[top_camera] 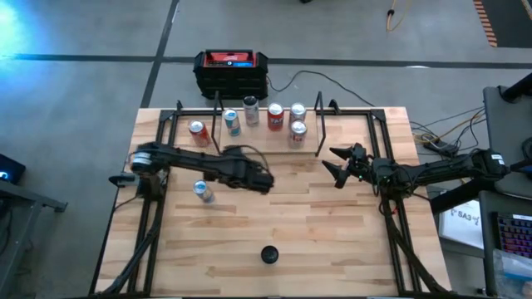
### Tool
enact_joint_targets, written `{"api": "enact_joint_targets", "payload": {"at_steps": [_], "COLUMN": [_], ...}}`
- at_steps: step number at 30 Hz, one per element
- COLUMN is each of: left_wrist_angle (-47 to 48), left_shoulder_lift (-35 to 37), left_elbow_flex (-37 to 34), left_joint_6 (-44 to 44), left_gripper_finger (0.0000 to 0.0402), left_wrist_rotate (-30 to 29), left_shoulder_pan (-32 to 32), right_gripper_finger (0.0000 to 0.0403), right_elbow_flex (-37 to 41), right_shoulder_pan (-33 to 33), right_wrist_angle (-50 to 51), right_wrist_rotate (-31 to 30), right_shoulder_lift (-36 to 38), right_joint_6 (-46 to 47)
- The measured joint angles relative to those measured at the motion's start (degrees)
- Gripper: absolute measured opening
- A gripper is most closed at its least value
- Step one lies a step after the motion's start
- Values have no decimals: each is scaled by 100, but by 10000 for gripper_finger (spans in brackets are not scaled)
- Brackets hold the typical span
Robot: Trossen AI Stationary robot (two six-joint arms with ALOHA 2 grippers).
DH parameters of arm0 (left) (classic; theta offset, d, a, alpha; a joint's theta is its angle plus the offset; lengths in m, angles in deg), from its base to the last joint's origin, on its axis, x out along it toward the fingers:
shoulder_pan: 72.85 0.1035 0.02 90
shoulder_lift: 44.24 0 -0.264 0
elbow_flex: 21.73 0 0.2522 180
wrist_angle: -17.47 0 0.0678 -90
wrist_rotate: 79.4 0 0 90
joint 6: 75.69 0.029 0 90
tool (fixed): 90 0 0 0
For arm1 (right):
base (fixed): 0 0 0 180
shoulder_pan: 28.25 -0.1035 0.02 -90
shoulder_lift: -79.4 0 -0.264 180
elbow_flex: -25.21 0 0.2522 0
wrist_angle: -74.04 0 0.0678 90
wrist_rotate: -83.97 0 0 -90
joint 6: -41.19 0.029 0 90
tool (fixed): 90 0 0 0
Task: Place canned beverage on shelf
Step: Put the red soda can on the shelf aligned with the other red soda can
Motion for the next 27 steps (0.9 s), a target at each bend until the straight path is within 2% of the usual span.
{"api": "enact_joint_targets", "payload": {"at_steps": [3,6,13,17,22,27], "left_wrist_angle": [15,-3,-161,-660,-1355,-2025], "left_shoulder_lift": [592,1338,2955,3494,3646,3293], "left_elbow_flex": [-742,-1312,-2127,-2513,-2766,-2763], "left_joint_6": [-479,-556,46,901,2457,3764], "left_gripper_finger": [398,398,398,398,398,398], "left_wrist_rotate": [64,145,225,359,1293,2397], "left_shoulder_pan": [45,250,1014,1974,3649,5053], "right_gripper_finger": [327,327,327,327,327,327], "right_elbow_flex": [0,0,0,0,0,0], "right_shoulder_pan": [0,-1,-1,0,-2,0], "right_wrist_angle": [2,4,4,4,6,7], "right_wrist_rotate": [0,0,0,0,0,-1], "right_shoulder_lift": [0,0,0,0,0,0], "right_joint_6": [0,0,1,0,2,0]}}
